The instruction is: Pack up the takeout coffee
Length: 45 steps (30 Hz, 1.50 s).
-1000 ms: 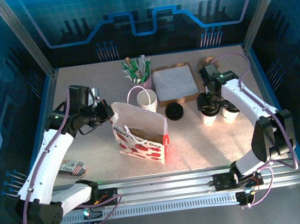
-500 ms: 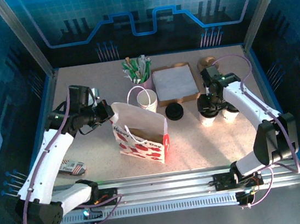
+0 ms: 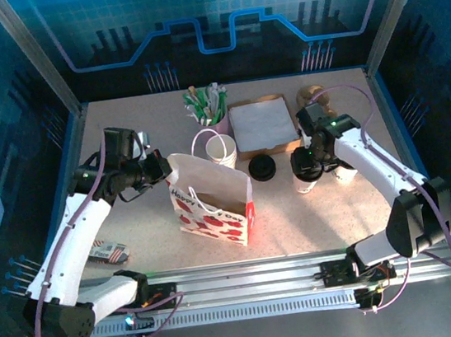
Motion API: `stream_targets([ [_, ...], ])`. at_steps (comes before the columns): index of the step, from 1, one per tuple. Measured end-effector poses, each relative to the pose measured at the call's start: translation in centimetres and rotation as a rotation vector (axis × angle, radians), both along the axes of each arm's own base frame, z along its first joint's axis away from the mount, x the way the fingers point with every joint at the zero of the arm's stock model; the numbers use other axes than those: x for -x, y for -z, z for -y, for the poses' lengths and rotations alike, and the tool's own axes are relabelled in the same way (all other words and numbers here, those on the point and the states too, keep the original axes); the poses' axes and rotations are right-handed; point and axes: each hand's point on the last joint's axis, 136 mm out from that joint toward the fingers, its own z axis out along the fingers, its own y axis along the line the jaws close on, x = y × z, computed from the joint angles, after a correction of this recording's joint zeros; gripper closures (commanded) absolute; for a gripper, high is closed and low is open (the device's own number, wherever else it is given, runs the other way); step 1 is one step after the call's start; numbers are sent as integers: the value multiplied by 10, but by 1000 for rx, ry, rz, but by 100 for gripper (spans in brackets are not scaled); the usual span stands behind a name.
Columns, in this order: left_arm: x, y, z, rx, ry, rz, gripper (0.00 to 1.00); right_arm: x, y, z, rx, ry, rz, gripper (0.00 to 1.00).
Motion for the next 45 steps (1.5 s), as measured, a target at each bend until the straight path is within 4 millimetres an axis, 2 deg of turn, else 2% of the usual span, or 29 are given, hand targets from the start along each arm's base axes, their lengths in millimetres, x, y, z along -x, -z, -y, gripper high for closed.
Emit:
stream_targets([
  [2, 0, 0, 0, 0, 0, 0, 100, 1, -3, -3, -2, -12, 10, 41],
  [10, -1, 0, 0, 1, 0, 3, 100, 10, -3, -11, 6, -51, -8, 42],
  [15, -2, 1, 1, 1, 0, 1, 100, 16, -4, -14, 12, -71, -19, 47],
  [26, -4, -1, 3, 12, 8, 10, 100, 24, -10, -21, 15, -107, -19, 50],
  [36, -4, -3, 6, 26, 23, 16, 100, 26, -50, -37, 14, -184, 56, 50],
  [45, -5, -7, 11, 39, 61, 40, 90, 37, -82, -50, 19, -287, 91, 50],
])
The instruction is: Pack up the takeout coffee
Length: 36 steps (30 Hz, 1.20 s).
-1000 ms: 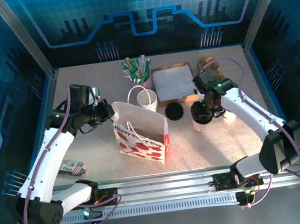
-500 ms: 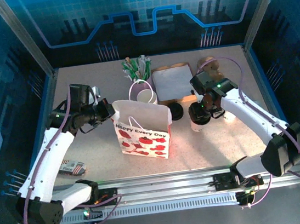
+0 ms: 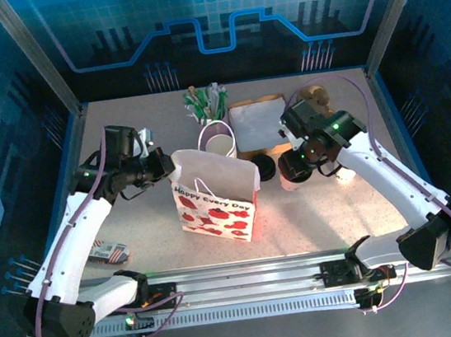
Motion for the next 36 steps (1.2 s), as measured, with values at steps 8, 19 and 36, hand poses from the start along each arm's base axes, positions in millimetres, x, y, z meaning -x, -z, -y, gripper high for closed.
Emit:
stream_targets([
  [8, 1, -4, 3, 7, 33, 24, 77, 8, -33, -4, -11, -61, 42, 51],
  [19, 5, -24, 4, 9, 72, 131, 62, 25, -75, -21, -36, -175, 101, 51],
  [36, 14, -63, -25, -118, 5, 355, 61, 43, -131, -24, -92, -241, 202, 51],
])
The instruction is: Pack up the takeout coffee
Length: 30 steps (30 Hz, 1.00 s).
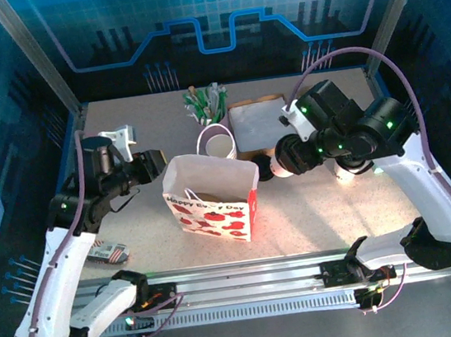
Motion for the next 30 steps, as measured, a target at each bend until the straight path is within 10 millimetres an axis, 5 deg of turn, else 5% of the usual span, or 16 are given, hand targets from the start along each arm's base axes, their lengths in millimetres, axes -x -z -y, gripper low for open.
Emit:
stream_targets([
  [23, -1, 8, -10, -47, -38, 10, 62, 26, -53, -50, -110, -203, 86, 52],
  [30, -2, 12, -10, -49, -38, 4, 62, 28, -50, -75, -99, -262, 73, 52],
])
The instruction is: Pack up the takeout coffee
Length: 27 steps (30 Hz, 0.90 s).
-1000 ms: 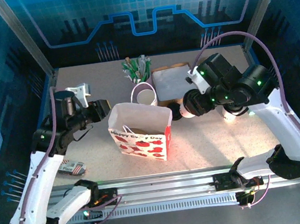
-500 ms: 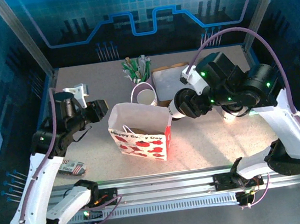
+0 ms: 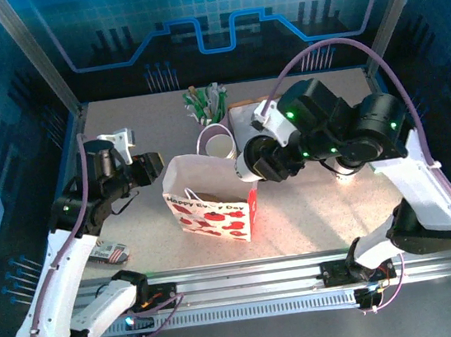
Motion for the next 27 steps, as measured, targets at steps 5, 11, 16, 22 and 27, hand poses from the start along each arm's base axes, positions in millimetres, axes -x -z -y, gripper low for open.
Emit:
stream_targets([
  [5, 0, 3, 0, -2, 0, -6, 62, -6, 15, -19, 46, -20, -30, 52],
  [11, -1, 6, 0, -2, 0, -9, 62, -13, 26, -37, 79, -40, -50, 52],
  [16, -2, 6, 1, 0, 0, -1, 62, -16, 36, -49, 108, -60, -67, 52],
  [22, -2, 11, 0, -3, 0, -12, 62, -17, 50, -60, 141, -85, -93, 52],
  [27, -2, 13, 0, -3, -2, -11, 62, -16, 59, -66, 167, -107, -107, 53],
])
